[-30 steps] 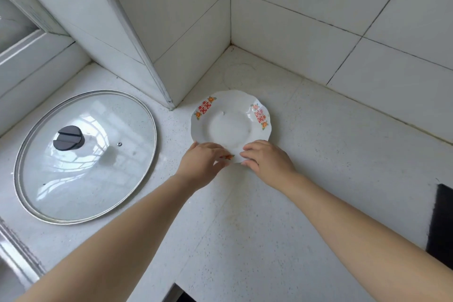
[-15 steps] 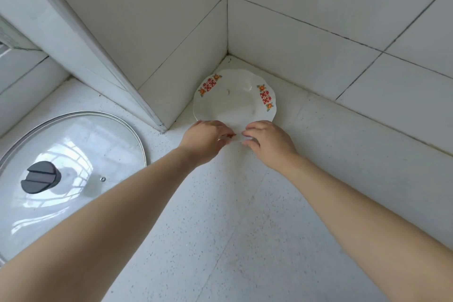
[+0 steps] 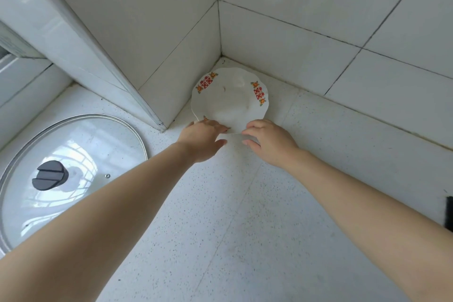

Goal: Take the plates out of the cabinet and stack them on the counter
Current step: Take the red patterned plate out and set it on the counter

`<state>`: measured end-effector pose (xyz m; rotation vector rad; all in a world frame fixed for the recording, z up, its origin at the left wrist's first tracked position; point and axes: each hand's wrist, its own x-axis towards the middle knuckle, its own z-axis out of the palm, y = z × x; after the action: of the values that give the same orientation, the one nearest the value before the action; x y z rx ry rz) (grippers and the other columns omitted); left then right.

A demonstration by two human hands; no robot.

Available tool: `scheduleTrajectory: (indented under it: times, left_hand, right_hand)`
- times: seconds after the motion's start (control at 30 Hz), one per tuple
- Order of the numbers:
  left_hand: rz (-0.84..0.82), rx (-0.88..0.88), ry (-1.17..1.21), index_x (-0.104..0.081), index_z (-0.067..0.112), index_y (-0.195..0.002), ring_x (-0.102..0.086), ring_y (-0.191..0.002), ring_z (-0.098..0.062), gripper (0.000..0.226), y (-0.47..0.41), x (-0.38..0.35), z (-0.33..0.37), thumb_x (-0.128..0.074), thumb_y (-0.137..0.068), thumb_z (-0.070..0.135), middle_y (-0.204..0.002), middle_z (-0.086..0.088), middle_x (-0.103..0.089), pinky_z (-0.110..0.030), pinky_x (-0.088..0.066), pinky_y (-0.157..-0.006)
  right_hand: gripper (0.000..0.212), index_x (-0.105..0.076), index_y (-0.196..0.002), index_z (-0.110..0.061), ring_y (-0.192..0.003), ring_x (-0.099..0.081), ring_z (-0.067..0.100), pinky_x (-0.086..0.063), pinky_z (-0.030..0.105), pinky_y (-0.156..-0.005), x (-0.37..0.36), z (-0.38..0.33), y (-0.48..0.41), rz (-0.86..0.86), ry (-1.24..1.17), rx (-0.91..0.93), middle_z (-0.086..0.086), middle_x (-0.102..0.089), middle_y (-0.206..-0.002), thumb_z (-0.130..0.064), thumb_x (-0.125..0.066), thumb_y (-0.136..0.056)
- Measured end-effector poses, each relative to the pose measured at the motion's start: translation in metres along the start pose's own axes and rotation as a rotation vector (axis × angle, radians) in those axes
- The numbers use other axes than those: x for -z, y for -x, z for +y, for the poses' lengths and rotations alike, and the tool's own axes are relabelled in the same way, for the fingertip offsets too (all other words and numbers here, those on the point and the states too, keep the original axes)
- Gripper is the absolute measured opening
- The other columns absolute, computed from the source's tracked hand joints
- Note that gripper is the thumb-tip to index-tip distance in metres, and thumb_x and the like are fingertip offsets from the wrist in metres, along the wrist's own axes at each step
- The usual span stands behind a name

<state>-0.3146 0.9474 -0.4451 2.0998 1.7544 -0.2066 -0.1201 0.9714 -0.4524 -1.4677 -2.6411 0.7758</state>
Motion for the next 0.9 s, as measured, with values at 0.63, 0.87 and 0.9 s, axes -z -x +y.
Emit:
scheduleTrajectory:
  times: [0.63,0.87,0.9]
  left_hand:
    - [0.146,-0.011,0.229,-0.043,0.027,-0.136,-0.048,-0.124,-0.015,0.045,0.209,0.012,0.08,-0.048,-0.093,0.039,-0.135,0.003,-0.053,-0.027,-0.036,-0.095]
    - [0.235,-0.118,0.336,-0.042,0.035,-0.135,-0.045,-0.124,-0.004,0.044,0.305,0.006,0.106,-0.047,-0.092,0.043,-0.136,0.014,-0.049,-0.017,-0.031,-0.089]
    - [0.241,-0.126,0.345,-0.042,0.036,-0.135,-0.045,-0.124,-0.004,0.044,0.318,0.004,0.106,-0.046,-0.092,0.044,-0.136,0.015,-0.048,-0.017,-0.031,-0.088]
  right_hand:
    - [0.046,-0.05,-0.131,-0.017,-0.119,-0.048,0.013,-0.033,0.02,-0.094,0.004,-0.105,0.222,0.225,-0.322,-0.195,-0.002,-0.051,-0.133,-0.043,-0.047,-0.093]
    - [0.047,-0.047,-0.132,-0.026,-0.123,-0.043,0.003,-0.03,0.015,-0.095,-0.002,-0.161,0.327,0.268,-0.329,-0.252,-0.015,-0.045,-0.136,-0.048,-0.046,-0.091]
    - [0.047,-0.046,-0.132,-0.026,-0.124,-0.042,0.003,-0.029,0.015,-0.097,-0.003,-0.17,0.337,0.275,-0.316,-0.252,-0.015,-0.044,-0.137,-0.049,-0.045,-0.091]
